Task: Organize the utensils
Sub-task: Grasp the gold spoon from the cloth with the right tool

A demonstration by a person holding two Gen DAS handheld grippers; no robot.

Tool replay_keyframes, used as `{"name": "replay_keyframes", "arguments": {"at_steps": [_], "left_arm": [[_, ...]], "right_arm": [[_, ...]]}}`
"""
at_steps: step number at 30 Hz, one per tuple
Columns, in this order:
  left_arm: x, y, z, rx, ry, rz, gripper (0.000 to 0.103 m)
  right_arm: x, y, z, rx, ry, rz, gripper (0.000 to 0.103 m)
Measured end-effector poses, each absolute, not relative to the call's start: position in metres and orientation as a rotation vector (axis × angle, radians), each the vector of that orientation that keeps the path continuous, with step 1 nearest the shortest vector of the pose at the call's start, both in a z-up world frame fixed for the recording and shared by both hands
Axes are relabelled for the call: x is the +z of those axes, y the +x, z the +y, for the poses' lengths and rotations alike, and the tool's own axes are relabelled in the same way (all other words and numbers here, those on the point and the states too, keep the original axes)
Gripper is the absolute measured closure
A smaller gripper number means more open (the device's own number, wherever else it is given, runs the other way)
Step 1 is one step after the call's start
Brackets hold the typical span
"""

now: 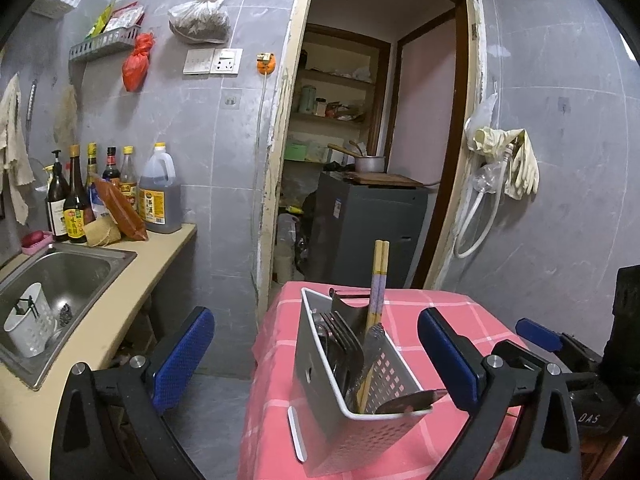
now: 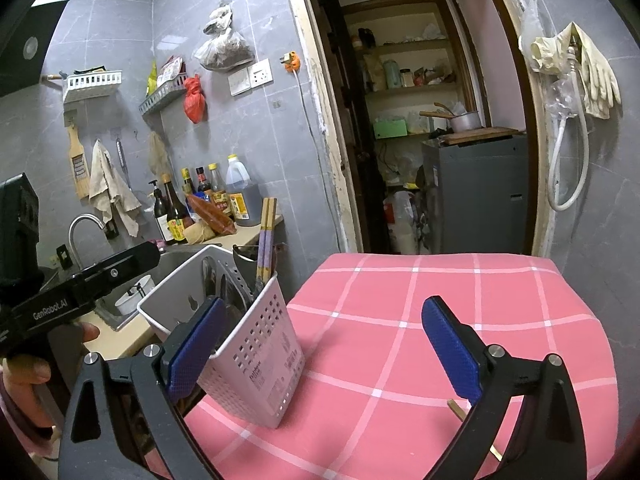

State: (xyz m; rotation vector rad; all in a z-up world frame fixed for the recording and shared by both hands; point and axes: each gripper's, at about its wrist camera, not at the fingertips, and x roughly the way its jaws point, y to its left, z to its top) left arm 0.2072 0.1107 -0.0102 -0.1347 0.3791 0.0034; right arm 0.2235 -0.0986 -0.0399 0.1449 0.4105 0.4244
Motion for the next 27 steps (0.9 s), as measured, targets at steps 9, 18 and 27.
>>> {"name": "replay_keyframes", "arguments": {"at_steps": [9, 18, 27], "left_arm": [[-0.011, 0.201, 0.098, 0.050, -0.145, 0.386, 0.001], [-0.015, 0.188, 0.083, 0.107, -0.163, 0.382, 0.001], [-0.028, 0.167, 0.059, 0.147, -0.166, 0.377, 0.001]], "right_arm": [[-0.046, 0.220, -0.130, 0.436, 0.135, 0.444, 0.007], [-0.062, 0.232, -0.147, 0.449, 0.119, 0.530, 0.007], [-0.114, 0.258, -0.163, 0.352, 0.060, 0.801, 0.036]]}}
